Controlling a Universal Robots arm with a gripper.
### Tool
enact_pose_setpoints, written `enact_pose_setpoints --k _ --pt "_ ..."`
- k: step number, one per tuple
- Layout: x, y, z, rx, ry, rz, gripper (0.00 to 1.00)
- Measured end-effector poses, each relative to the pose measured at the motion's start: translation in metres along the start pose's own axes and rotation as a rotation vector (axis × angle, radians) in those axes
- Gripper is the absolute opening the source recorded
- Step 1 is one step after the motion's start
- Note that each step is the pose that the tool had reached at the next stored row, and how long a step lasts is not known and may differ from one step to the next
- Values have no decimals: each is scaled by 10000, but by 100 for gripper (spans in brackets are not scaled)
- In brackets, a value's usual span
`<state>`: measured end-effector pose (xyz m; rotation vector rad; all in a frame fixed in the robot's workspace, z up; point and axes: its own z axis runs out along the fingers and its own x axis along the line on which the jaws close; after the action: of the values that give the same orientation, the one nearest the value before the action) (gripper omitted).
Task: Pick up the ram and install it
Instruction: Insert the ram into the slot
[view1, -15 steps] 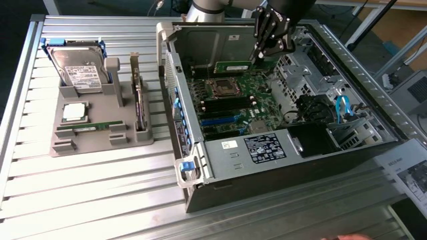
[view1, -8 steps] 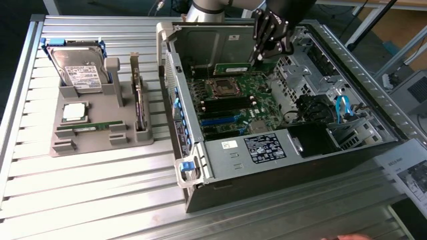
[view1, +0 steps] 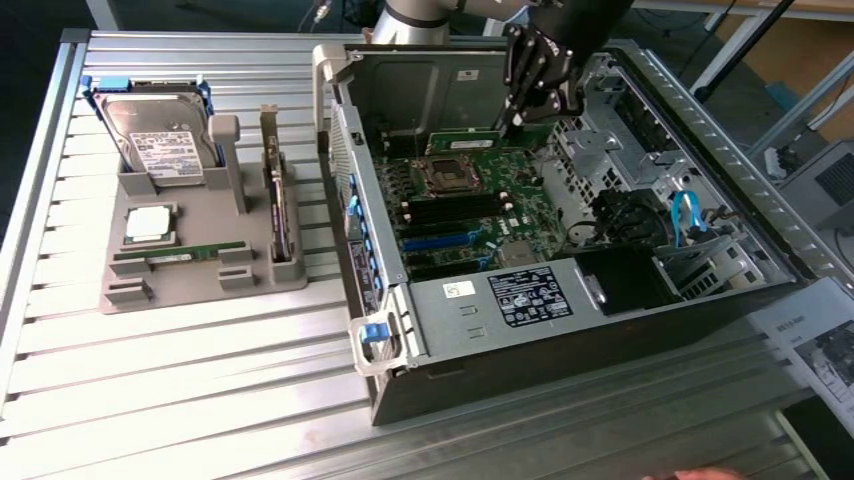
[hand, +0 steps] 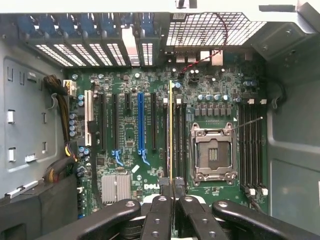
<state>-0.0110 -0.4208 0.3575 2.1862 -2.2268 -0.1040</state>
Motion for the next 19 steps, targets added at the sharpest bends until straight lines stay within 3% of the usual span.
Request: enact_pose_setpoints --k 19 --pt "5 -10 157 0 0 0 12"
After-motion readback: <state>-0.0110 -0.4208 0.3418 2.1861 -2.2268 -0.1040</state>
